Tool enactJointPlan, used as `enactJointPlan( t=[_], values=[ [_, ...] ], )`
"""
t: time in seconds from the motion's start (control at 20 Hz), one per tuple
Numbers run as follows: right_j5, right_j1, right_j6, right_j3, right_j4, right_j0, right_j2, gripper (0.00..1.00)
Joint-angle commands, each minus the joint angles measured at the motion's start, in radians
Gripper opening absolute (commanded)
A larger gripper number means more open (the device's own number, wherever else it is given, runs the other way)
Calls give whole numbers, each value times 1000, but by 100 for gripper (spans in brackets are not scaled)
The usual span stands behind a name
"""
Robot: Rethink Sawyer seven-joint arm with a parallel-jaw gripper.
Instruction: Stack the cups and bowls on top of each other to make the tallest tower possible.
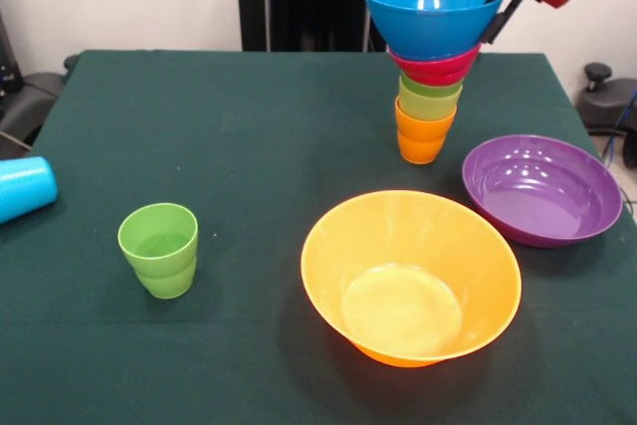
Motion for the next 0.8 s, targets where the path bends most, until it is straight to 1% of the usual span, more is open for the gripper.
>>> enactJointPlan(
  t=[0.05,0.8],
  values=[
    [-35,11,197,-16,30,4,79,0],
    [-41,9,185,-18,22,0,79,0]
  ],
)
